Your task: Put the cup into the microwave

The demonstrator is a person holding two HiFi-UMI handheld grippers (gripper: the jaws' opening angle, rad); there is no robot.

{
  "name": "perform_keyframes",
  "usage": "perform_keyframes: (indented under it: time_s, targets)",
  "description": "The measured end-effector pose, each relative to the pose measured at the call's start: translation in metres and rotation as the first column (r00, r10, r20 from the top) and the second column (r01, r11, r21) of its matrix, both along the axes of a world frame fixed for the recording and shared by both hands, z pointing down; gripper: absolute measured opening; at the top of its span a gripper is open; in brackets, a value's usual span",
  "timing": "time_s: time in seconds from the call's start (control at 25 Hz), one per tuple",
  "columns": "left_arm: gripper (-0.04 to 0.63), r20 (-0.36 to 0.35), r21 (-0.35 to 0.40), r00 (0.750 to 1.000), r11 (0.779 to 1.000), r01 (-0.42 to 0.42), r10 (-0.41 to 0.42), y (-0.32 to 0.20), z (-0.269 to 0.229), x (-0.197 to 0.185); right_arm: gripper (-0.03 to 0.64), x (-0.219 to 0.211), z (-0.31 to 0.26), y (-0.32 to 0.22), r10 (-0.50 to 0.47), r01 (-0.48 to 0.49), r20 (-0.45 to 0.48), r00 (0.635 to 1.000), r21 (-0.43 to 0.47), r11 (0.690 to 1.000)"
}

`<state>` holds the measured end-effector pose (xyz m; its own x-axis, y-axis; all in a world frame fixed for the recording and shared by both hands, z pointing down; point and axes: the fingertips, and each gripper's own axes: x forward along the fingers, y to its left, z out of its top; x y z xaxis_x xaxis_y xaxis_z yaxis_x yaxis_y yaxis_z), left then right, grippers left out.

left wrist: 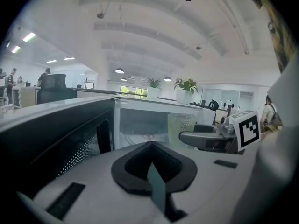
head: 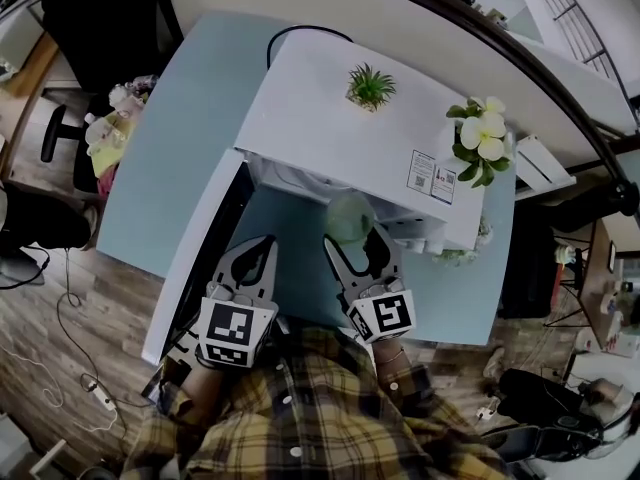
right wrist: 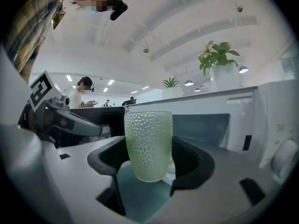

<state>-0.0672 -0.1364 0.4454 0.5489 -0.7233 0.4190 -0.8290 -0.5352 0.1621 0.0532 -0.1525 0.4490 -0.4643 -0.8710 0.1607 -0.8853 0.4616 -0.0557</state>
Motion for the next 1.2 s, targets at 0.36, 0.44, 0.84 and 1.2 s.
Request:
perform_keyframes:
  time_s: [0.36,0.44,0.84,1.2]
  targets:
    - [-0.011,0.003,-0.004,0.999,0.999,-0.035,0.035,0.002,0.005,0.013,0.307,0.007,0.018,-0.008,0.014,-0.014,-0.008,1.0,-0.013,1.0]
    - [-0.011,0.0,-0.003,0.999,0.999,-0.042,0.042,0.003,0.005,0.016,0.307,0.008,0.022,-0.011,0.017,-0.017,-0.007,1.0,-0.014,1.0]
    - [-0.011,0.002,-0.005,0.997,0.997,-0.076,0.076,0.012,0.008,0.027,0.307,0.006,0.048,-0.029,0.03,-0.031,-0.026,0.999,-0.035,0.999]
    - [-0.011,0.007,-0.011,0.998,0.998,-0.066,0.066,0.013,0.011,0.023,0.307,0.001,0.061,-0.046,0.052,-0.053,-0.027,0.998,-0.043,0.998]
